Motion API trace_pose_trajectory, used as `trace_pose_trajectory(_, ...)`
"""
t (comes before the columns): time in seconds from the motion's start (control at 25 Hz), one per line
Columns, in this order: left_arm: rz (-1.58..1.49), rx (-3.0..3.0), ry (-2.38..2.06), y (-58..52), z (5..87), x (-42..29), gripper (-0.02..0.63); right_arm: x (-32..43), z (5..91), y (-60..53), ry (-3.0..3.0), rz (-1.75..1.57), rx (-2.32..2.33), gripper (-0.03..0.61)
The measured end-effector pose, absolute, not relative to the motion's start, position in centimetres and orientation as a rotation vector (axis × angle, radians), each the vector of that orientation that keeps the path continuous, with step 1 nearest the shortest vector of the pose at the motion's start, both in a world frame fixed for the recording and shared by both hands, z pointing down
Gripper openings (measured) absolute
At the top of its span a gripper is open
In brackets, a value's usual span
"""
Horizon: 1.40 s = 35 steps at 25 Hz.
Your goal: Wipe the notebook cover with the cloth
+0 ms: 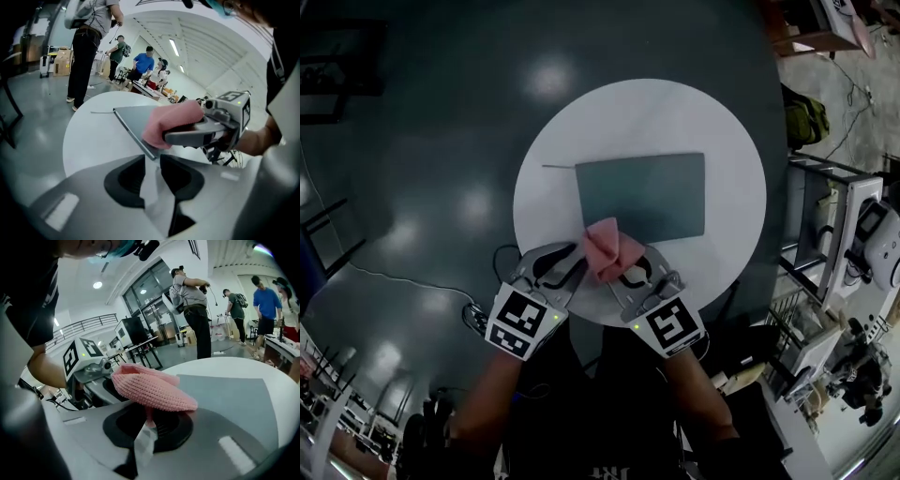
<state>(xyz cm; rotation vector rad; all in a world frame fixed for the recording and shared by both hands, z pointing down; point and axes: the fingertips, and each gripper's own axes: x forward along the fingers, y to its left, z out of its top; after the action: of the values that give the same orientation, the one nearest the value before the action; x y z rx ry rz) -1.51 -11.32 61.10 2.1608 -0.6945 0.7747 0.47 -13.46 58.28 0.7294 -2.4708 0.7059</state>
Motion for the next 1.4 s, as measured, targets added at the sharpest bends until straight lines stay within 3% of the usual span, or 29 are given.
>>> trace_pose_trajectory(0.64, 0.908, 2.197, -0.669, -11.2, 62.0, 0.7, 0.094, 2.1, 61.0, -12.9, -2.353, 0.633, 0.741, 0.028)
trace_pose_trajectory(1.4, 1.009, 2.152, -0.695, -11.1, 62.8, 1.6, 0.095, 14.7, 61.5, -14.4, -2.204, 0.622, 1.015, 0.028)
